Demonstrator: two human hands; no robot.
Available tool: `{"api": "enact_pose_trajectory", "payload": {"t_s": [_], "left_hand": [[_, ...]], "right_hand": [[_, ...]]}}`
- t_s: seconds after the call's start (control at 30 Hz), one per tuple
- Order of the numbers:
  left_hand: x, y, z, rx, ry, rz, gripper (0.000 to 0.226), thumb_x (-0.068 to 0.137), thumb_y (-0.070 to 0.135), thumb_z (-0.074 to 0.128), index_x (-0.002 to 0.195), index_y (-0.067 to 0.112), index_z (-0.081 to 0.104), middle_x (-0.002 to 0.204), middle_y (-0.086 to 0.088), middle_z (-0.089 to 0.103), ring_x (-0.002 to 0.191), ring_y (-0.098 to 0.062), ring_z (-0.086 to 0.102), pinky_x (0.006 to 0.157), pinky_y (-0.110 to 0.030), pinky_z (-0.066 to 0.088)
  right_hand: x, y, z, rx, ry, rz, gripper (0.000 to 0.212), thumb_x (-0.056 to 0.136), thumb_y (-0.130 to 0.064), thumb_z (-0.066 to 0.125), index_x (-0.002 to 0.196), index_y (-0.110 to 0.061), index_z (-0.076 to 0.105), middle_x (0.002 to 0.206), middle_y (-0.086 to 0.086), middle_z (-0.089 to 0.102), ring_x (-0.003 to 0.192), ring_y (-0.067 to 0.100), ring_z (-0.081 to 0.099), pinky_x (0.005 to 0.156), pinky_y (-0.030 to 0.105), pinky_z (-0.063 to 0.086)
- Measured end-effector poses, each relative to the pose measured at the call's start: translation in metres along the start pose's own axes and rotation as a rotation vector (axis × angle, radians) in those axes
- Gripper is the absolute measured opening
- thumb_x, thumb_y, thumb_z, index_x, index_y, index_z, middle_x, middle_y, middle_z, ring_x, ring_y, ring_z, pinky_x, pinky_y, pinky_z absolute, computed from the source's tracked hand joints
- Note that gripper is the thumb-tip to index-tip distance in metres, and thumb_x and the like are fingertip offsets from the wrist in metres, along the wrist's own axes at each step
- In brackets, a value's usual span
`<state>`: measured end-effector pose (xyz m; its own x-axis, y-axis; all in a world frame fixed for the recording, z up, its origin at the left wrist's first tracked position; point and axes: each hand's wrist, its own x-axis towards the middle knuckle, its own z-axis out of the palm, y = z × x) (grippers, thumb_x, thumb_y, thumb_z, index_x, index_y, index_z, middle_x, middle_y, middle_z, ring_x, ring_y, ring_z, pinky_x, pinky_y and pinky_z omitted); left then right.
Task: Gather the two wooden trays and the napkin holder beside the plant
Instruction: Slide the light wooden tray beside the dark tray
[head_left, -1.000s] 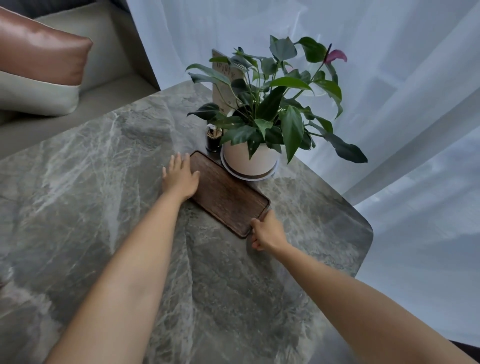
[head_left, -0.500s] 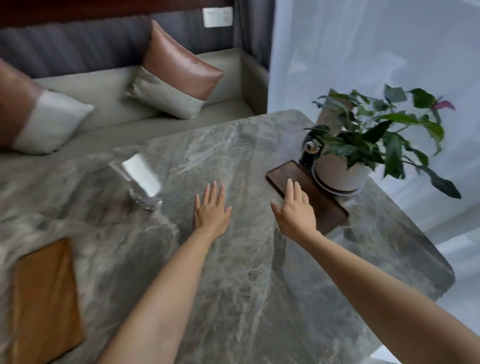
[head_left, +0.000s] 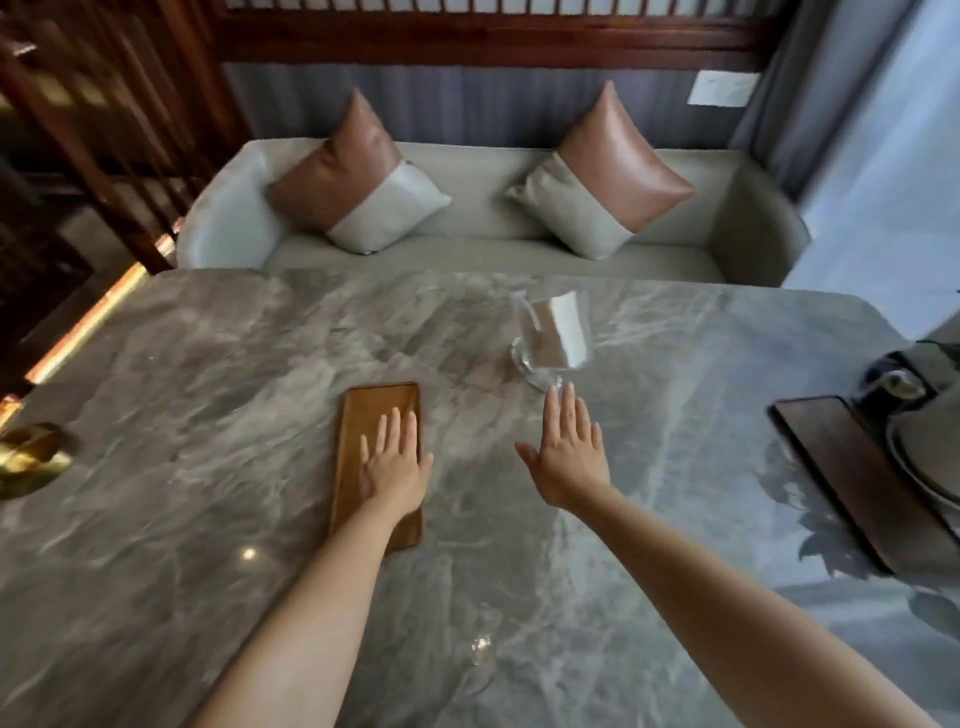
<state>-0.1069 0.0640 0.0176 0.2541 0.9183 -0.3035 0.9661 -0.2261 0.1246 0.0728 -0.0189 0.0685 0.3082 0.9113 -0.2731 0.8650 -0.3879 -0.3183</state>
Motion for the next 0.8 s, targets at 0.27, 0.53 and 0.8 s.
{"api": "enact_pose_trajectory", "payload": {"t_s": [0.27,0.53,0.8], "left_hand": [[0.007,-0.095,-0.003,-0.007,-0.067,-0.127,0.062,0.1,0.042,0.022,0.152,0.018,-0.003,0.162,-0.004,-0.005,0.149,-0.02,-0.001,0.121,-0.043,0.003],[0.059,-0.115,-0.021,-0.031,-0.102,-0.084,0.059,0.1,0.04,0.025,0.152,0.02,0.005,0.161,-0.009,0.006,0.144,-0.03,0.02,0.115,-0.043,0.022],[0.117,-0.103,-0.025,-0.008,-0.096,-0.01,0.056,0.1,0.038,0.026,0.151,0.017,0.012,0.153,-0.017,0.027,0.137,-0.034,0.03,0.11,-0.043,0.029]], "right_hand": [[0.004,-0.076,0.05,0.117,-0.14,0.03,0.07,0.095,-0.047,0.027,0.147,-0.013,-0.007,0.159,0.011,-0.002,0.145,0.031,0.003,0.117,0.044,0.015],[0.006,-0.098,0.085,0.417,-0.297,0.247,0.06,0.095,-0.041,0.035,0.145,-0.014,0.015,0.144,0.019,0.039,0.13,0.035,0.039,0.106,0.045,0.035],[0.011,-0.1,0.104,0.531,-0.39,0.492,0.029,0.088,-0.029,0.047,0.109,-0.009,0.047,0.101,0.016,0.062,0.086,0.033,0.066,0.076,0.042,0.055]]}}
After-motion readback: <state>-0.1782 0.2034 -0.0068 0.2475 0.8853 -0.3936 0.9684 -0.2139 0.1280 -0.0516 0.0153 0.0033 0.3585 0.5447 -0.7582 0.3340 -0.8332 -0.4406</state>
